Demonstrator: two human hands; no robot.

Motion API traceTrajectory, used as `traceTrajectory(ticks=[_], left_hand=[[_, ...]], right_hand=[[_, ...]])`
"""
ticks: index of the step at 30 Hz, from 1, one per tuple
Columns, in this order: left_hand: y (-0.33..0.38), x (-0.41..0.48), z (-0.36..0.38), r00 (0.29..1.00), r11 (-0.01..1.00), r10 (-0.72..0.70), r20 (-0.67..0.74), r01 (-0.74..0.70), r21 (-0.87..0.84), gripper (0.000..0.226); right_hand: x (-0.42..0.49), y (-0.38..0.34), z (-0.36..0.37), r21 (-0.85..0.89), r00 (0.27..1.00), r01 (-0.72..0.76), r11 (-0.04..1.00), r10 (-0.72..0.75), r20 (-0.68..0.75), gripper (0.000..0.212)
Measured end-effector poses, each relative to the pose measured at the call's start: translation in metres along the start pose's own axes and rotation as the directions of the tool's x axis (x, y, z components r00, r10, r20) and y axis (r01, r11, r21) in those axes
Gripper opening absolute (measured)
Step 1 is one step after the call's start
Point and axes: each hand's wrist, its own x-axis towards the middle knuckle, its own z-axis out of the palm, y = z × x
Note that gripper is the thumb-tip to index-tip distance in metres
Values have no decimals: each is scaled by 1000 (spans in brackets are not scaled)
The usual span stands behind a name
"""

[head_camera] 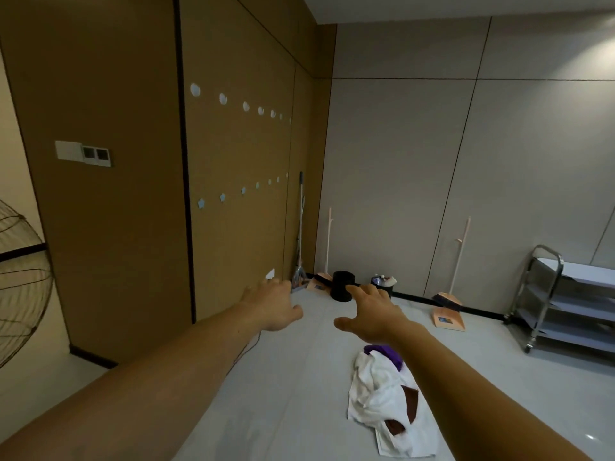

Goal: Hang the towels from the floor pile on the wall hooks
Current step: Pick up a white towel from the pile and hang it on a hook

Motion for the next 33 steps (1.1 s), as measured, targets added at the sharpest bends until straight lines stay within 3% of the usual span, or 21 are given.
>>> traceTrajectory(ticks=[3, 21, 33], left_hand=[[-14, 56, 6, 1000, 1000, 18, -16, -18, 11, 64], [-7, 388, 58, 999, 998, 20, 31, -19, -55, 52], [-41, 615, 111, 985, 977, 154, 79, -140, -164, 50]], right_hand=[[51, 6, 7, 9, 1000, -13, 1000, 13, -22, 87], [363, 125, 37, 1, 999, -19, 1000, 19, 40, 84], [558, 164, 80, -27, 990, -110, 994, 112, 89, 84]])
